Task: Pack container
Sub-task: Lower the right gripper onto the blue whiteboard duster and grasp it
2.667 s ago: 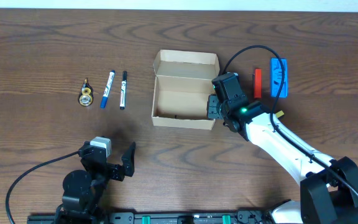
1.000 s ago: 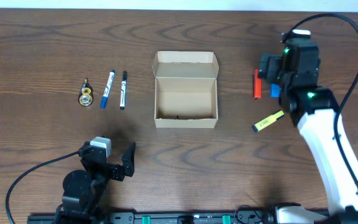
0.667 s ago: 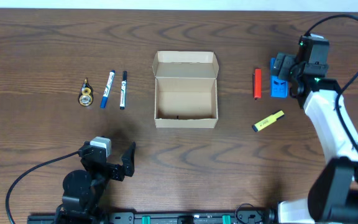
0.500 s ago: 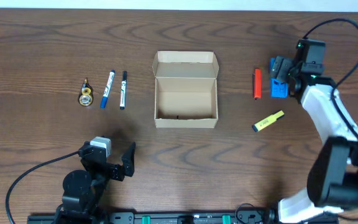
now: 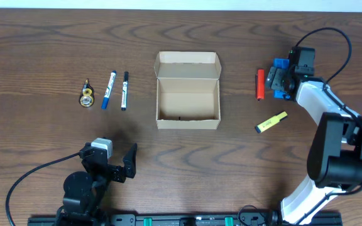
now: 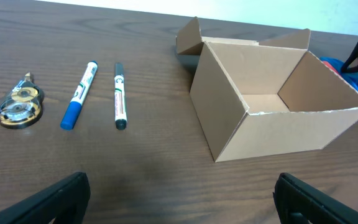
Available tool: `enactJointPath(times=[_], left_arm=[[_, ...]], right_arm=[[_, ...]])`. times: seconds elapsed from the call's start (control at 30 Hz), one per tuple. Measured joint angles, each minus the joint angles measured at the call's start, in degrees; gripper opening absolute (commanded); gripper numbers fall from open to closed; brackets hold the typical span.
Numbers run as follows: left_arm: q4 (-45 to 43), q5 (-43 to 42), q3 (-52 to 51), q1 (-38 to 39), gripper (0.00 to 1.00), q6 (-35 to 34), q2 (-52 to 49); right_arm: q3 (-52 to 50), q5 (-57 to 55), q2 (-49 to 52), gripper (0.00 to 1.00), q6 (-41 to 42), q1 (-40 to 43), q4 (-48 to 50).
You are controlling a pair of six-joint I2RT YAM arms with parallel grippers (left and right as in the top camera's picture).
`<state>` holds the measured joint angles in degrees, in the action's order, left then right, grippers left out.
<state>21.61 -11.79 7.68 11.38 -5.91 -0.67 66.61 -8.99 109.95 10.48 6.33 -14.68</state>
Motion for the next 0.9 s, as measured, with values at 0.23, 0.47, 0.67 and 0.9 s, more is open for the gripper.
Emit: enactJointPath(times=[0.23,0.47,0.67,0.9], left_arm=[[0.0,0.0,0.0,0.0,0.95,0.0,0.0],[0.0,0.0,0.0,0.0,0.95,0.0,0.0],[0.0,0.0,0.0,0.0,0.95,0.0,0.0],[0.0,0.0,0.0,0.0,0.95,0.0,0.0]], right_arm=[[0.0,0.2,2.4,0.9,0.0,0.3,2.4],[0.0,0.3,4.5,0.84,-0.3,0.8,4.6],[0.0,0.4,5.2,0.76,-0.3,0.8,5.5],[0.0,0.7,5.3,0.57,-0.2,0.8,5.8]])
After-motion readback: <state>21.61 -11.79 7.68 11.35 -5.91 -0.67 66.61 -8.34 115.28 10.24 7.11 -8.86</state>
